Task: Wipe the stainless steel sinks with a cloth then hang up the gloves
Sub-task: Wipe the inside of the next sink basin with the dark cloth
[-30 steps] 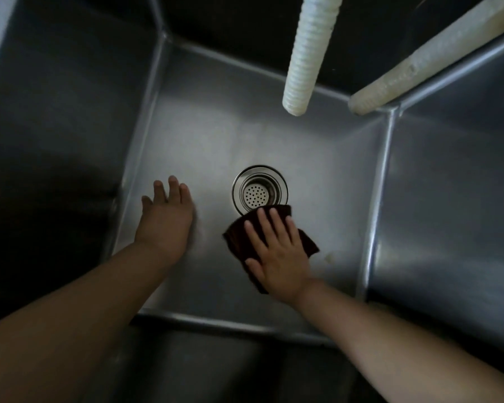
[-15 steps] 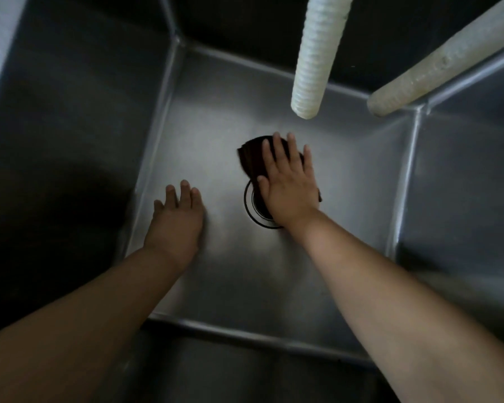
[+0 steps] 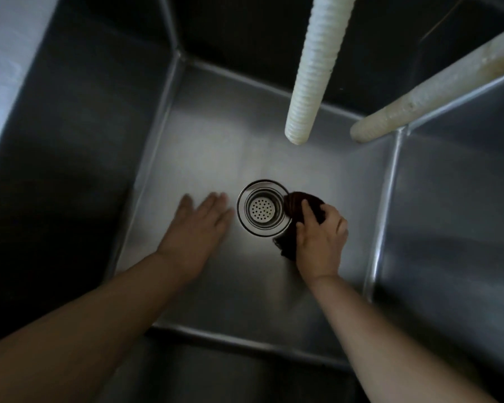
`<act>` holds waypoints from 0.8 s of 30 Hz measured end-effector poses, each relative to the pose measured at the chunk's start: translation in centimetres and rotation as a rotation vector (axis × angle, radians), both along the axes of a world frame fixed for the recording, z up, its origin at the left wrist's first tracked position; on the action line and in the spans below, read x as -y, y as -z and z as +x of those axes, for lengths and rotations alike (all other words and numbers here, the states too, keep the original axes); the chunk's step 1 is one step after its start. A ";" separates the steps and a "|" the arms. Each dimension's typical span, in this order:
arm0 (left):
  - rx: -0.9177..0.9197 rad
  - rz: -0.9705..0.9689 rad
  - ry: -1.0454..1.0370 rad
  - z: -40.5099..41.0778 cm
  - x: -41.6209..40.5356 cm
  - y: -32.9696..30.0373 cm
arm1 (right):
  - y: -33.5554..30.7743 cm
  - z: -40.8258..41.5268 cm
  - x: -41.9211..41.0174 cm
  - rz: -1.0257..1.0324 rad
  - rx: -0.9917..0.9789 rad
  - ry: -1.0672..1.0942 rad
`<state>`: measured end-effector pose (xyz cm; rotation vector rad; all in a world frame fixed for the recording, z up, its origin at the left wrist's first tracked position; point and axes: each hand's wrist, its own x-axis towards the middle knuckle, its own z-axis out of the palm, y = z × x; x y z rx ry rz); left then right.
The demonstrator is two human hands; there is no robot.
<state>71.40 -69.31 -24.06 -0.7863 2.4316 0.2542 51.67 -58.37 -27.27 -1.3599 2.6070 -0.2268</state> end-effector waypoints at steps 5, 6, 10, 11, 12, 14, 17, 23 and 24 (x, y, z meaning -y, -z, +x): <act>0.030 0.094 -0.019 -2.6 0.5 0.3 | -0.1 1.5 4.6 0.018 -0.050 -0.418; 0.042 0.092 -0.026 -2.9 0.7 0.3 | 0.1 1.8 5.7 0.089 -0.043 -0.481; 0.055 0.078 -0.029 -3.6 1.1 0.1 | 1.3 2.8 8.1 0.329 0.011 -0.526; 0.066 0.083 -0.033 -3.7 1.1 0.0 | 1.5 2.8 8.0 0.342 0.019 -0.545; 0.082 0.089 -0.033 -3.8 1.1 -0.1 | 1.5 2.7 7.8 0.338 0.035 -0.574; 0.110 0.097 -0.023 -3.8 1.3 -0.3 | 1.1 2.0 6.8 0.330 0.077 -0.669; 0.145 0.097 0.003 -4.0 1.5 -0.7 | 0.3 1.0 6.2 0.387 0.104 -0.784; 0.217 0.041 0.095 -4.7 1.5 -0.7 | -1.4 0.5 5.8 0.410 -0.011 -0.869; 0.217 0.033 0.100 -4.7 1.5 -0.7 | -1.7 0.3 5.6 0.425 -0.050 -0.892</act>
